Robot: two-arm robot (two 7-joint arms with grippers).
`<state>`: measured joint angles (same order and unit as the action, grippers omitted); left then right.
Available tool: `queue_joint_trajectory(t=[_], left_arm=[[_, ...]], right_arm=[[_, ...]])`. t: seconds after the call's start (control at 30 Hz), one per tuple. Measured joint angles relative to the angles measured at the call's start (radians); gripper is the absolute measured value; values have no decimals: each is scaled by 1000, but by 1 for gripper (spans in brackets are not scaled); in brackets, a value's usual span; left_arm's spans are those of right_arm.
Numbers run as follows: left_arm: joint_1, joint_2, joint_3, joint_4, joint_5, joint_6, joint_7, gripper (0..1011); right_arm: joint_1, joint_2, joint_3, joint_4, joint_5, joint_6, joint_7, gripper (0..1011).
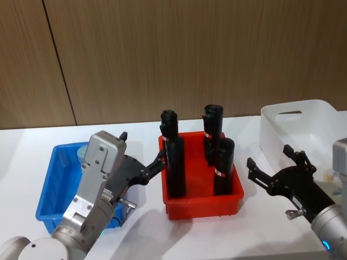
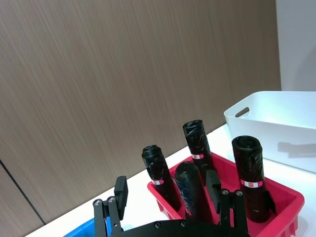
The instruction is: Pick the cotton swabs from the blue box and place them into the white box.
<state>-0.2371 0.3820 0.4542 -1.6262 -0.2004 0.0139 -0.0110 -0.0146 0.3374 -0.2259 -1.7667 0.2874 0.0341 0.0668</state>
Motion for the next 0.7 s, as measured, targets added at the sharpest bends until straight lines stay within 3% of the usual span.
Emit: queue_joint_trajectory(t=[0.37, 0.7], left_arm=[[0, 0, 0, 0, 0, 0, 0, 1003], [0, 0, 0, 0, 0, 0, 0, 1003]], right_arm=[[4, 3, 4, 8, 1, 0, 13, 1002], [40, 20, 26, 74, 34, 1, 97, 1002]])
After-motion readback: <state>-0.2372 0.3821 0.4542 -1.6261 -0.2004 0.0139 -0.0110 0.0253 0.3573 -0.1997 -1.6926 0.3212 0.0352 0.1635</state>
